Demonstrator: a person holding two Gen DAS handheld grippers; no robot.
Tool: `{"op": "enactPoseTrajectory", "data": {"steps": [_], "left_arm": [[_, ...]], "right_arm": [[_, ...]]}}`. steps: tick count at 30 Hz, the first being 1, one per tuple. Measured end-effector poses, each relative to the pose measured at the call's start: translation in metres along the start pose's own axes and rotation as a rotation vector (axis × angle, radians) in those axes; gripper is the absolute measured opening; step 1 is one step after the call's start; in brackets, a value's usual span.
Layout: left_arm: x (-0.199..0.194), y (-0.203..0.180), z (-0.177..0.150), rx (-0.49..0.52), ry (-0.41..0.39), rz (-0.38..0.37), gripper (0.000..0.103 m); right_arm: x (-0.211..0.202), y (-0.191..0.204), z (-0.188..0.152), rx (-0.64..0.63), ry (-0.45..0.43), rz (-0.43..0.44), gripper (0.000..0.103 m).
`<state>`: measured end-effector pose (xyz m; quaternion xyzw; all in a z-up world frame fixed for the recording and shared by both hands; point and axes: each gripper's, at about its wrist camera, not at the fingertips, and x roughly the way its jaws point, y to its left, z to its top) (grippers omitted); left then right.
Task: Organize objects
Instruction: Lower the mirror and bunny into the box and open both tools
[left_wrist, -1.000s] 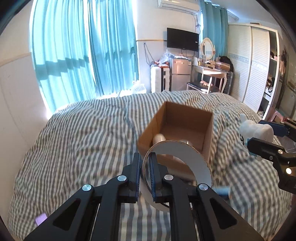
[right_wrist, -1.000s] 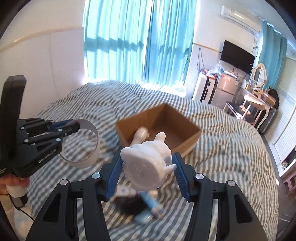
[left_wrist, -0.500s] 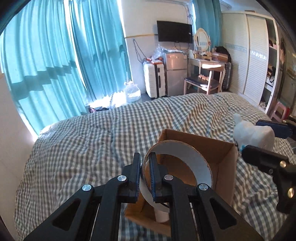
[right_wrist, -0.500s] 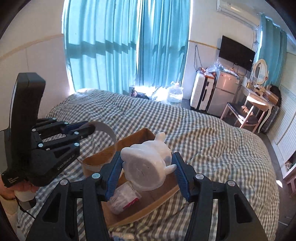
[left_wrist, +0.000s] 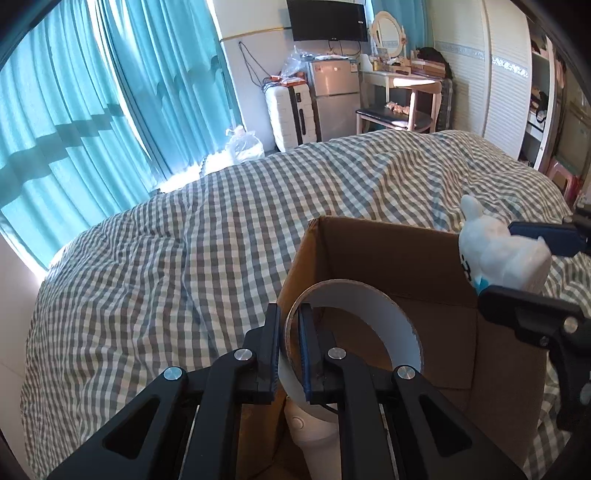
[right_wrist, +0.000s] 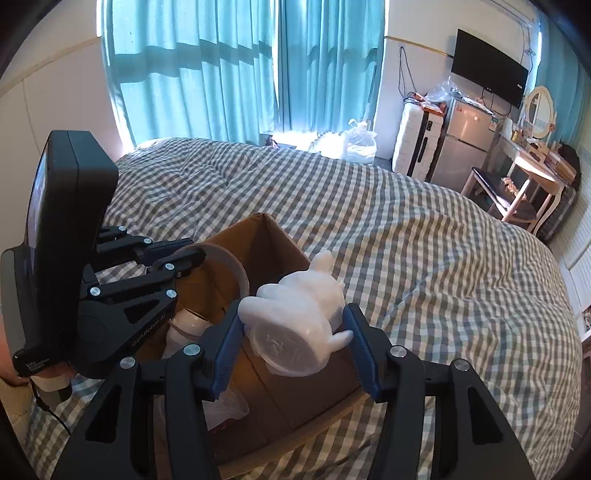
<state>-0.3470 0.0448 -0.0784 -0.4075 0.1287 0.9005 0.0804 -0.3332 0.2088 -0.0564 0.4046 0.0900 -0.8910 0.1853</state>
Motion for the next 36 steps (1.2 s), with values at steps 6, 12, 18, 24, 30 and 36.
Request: {"op": "enactPoseTrajectory", "data": {"steps": [6,12,18,24,30,36], "left_arm": [[0.006,-0.007,0.000,0.010,0.008,-0.026,0.010],[0.008,-0.011,-0.004,0.001,0.019,-0.042,0.010],[-0.011,-0.010,-0.011,0.004,0.018,-0.046,0.032],[-0.059,-0.001,-0.012,-0.008,-0.047,-0.051,0.074],[-0.117,0.005,-0.007,-0.031,-0.111,-0.033,0.077],[-0.181,0.011,-0.005,-0.033,-0.192,-0.012,0.078]], "right_arm": [[-0.008,0.007,-0.006,-0.016,-0.018,0.014,0.054],[-0.014,0.010,-0.014,-0.006,-0.016,0.051,0.054],[-0.039,0.003,-0.016,0.049,-0.062,0.053,0.077],[-0.086,0.008,-0.019,0.036,-0.099,0.009,0.077],[-0.139,0.018,-0.021,0.008,-0.147,-0.030,0.077],[-0.195,0.038,-0.025,-0.033,-0.203,-0.070,0.077]]}}
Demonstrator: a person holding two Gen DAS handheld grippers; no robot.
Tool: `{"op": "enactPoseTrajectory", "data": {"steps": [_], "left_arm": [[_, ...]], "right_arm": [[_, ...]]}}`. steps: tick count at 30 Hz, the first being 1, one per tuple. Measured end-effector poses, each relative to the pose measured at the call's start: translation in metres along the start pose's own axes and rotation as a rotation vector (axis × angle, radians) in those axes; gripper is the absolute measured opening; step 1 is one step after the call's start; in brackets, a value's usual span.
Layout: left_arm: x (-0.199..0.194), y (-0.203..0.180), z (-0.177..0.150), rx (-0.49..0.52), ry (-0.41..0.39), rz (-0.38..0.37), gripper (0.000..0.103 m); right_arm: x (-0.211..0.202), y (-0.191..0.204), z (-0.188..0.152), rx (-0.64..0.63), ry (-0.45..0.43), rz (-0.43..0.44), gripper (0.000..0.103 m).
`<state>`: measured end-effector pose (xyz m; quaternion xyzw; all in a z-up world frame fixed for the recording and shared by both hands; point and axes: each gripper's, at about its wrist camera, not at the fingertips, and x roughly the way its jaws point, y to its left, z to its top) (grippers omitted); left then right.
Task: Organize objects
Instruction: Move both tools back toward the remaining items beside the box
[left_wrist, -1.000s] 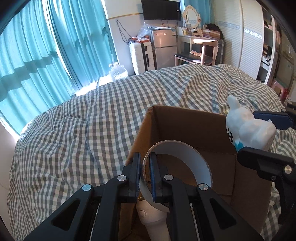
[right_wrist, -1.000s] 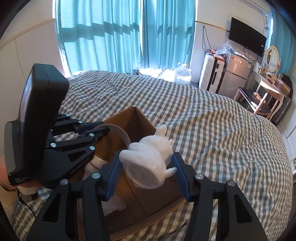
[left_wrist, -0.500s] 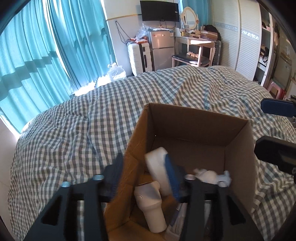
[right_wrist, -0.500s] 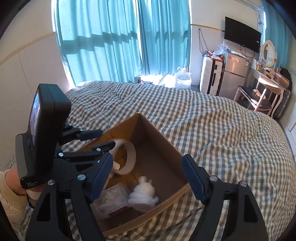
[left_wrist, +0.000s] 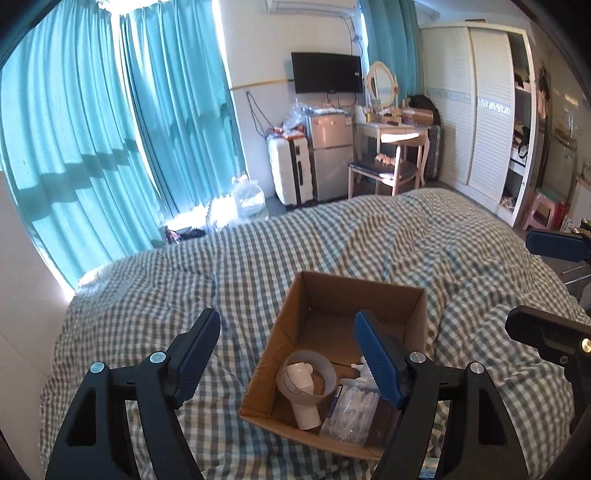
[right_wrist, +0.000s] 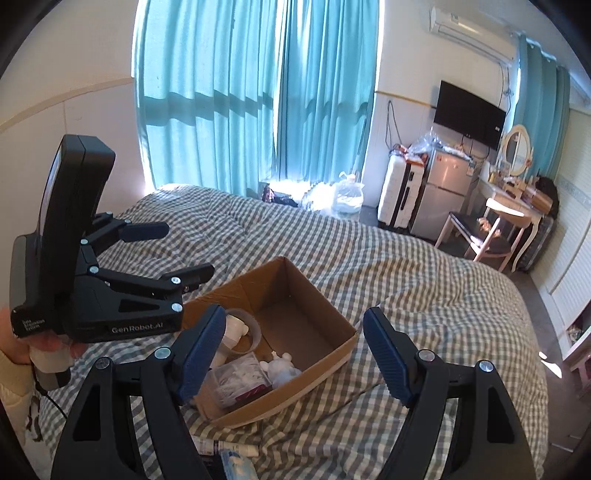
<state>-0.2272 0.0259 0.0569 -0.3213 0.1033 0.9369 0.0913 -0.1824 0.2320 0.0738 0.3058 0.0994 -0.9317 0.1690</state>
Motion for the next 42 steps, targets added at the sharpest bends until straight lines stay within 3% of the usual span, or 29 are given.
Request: {"op": "enactPoseTrajectory", "data": {"steps": [7,12,16,22,29,34,38,42], "left_arm": [[-0.067,0.006,-0.001,-0.023,-0.082,0.001,0.091],[-0.103,0.008,-0.015,-0.036,-0.133,0.004,0.097],[-0.121,0.003,-0.026,-0.050,-0.156,0.008,0.100],[-0.143,0.000,-0.046,-0.079,-0.195,0.015,0.103],[-0.150,-0.001,-0.078,-0.159,-0.210,0.017,0.103],[-0.138,-0.002,-0.110,-0.212,-0.185,0.046,0.103],[-0.121,-0.004,-0.132,-0.227,-0.158,0.099,0.103],[-0.097,-0.004,-0.153,-0.269,-0.091,0.079,0.103]], "right_arm": [[-0.062,0.017,0.001,-0.019,-0.075,-0.050,0.087],[-0.089,0.025,-0.007,-0.039,-0.095,-0.081,0.090],[-0.106,0.034,-0.016,-0.042,-0.115,-0.093,0.090],[-0.125,0.041,-0.034,-0.033,-0.161,-0.094,0.098],[-0.122,0.054,-0.062,-0.073,-0.217,-0.124,0.100],[-0.102,0.065,-0.086,-0.121,-0.179,-0.123,0.100],[-0.072,0.062,-0.110,-0.081,-0.066,-0.081,0.100],[-0.039,0.055,-0.135,-0.031,0.022,-0.060,0.100]]}}
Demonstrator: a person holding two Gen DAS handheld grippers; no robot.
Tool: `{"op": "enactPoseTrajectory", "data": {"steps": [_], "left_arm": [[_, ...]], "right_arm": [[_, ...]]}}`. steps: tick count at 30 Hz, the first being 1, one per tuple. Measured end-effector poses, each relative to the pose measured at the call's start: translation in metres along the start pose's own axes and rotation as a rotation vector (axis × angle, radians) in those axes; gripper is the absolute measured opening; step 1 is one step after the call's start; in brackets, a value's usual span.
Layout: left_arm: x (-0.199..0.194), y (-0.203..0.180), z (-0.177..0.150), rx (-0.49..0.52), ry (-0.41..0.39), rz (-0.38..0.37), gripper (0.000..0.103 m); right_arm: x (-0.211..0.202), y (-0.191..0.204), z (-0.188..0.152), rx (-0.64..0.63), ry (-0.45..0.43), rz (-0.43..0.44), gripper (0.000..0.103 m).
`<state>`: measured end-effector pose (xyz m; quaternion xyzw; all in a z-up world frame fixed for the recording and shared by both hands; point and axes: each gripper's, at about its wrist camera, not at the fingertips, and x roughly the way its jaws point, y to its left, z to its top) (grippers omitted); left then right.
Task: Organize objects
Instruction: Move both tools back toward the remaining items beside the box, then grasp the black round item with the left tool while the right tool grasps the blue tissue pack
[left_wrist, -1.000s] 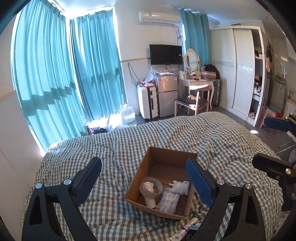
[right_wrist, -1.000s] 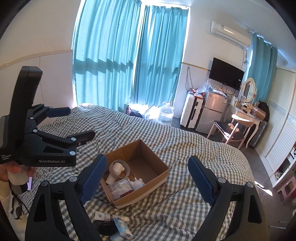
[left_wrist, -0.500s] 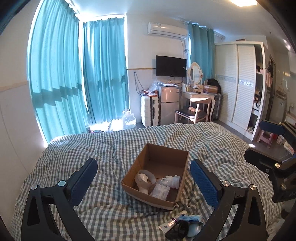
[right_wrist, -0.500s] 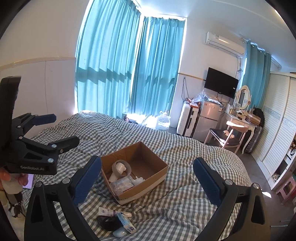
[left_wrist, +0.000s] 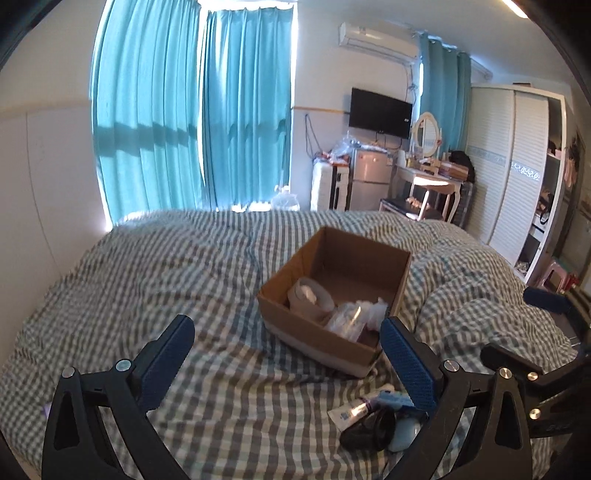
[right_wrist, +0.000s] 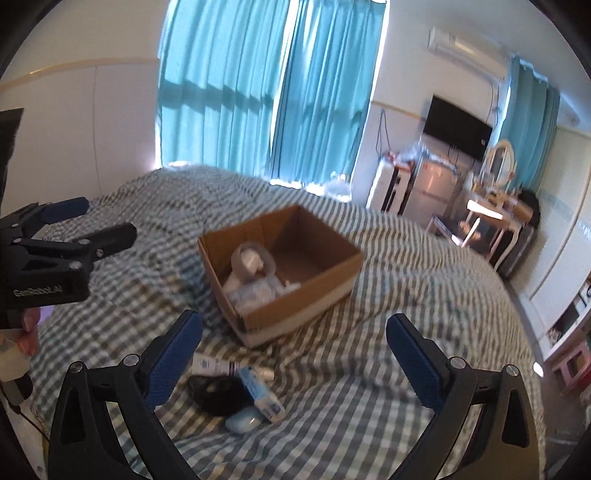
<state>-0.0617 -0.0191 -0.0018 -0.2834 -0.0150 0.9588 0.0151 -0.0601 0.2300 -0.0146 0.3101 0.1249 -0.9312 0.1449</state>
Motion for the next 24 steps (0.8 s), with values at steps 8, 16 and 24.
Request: {"op": "enactPoseTrajectory", "data": {"steps": [8,16,24], "left_arm": [[0.052,-0.010,-0.061,0.009,0.158,0.009,0.103],[0.082,-0.022,-0.099,0.053,0.292,0.024,0.103],[0.083,-0.026,-0.105,0.054,0.321,-0.002,0.103]], "right_arm": [[0.059,0.003,-0.047,0.029,0.116,0.057,0.100],[0.097,-0.001,-0.080,0.108,0.218,0.161,0.088],[0.107,0.003,-0.085,0.111,0.270,0.217,0.059]]}}
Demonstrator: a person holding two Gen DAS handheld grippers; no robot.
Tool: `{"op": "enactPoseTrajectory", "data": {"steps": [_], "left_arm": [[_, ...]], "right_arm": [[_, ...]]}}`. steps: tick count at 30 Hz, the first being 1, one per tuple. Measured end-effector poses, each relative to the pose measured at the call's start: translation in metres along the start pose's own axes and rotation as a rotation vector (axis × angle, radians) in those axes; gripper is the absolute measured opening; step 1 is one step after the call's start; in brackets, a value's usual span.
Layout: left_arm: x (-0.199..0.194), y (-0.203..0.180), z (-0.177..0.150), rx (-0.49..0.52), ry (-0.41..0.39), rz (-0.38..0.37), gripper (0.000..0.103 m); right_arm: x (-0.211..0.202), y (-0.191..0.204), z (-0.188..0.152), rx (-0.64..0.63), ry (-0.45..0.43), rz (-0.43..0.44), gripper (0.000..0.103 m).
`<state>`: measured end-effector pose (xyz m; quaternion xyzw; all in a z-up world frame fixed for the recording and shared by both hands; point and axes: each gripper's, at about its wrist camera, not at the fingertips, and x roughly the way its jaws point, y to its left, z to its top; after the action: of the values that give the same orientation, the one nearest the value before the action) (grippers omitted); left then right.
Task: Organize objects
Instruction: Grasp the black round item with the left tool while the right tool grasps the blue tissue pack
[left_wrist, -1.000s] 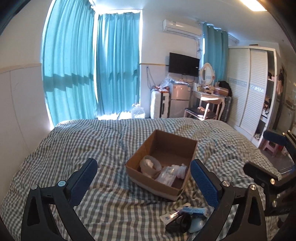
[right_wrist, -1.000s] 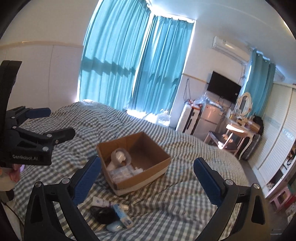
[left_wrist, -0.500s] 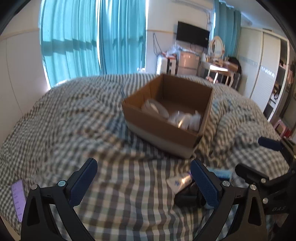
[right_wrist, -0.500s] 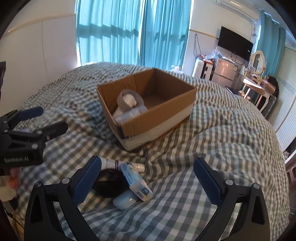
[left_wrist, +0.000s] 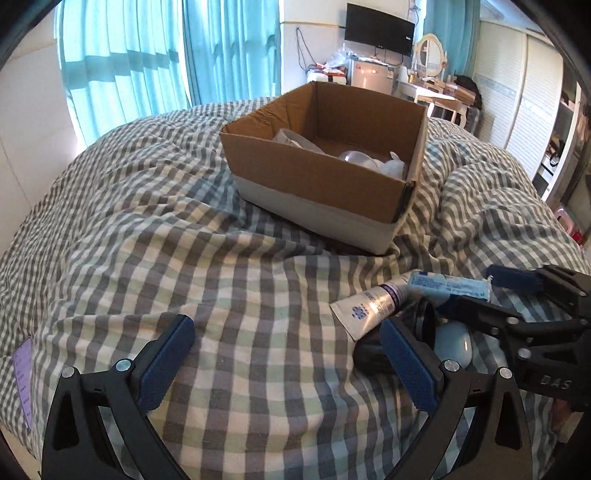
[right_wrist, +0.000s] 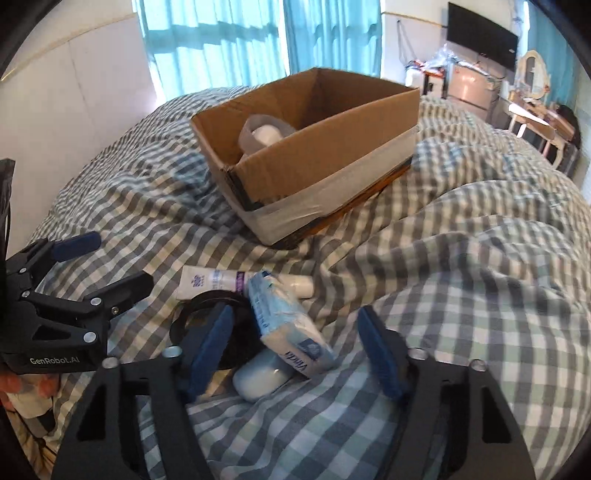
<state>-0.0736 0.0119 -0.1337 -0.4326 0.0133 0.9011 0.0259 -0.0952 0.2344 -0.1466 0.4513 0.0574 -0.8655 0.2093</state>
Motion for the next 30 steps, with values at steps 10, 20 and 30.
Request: {"op": "enactPoseTrajectory", "data": {"steps": [10,20,30], "left_arm": [[0.002,-0.026,-0.007,0.110,0.026,-0.006,0.103],[0.013,-0.049,-0.009,0.183,0.056,0.001,0.103],[0.037,-0.064,-0.010,0.200,0.153,-0.097,0.049]], "right_arm": [[-0.003,-0.004,-0.006,0.041,-0.031,-0.016,0.028],[-0.012,-0.014,-0.012,0.108,-0.080,-0.021,0.025],[-0.011,-0.014,-0.012,0.113,-0.076,-0.029,0.025]]}}
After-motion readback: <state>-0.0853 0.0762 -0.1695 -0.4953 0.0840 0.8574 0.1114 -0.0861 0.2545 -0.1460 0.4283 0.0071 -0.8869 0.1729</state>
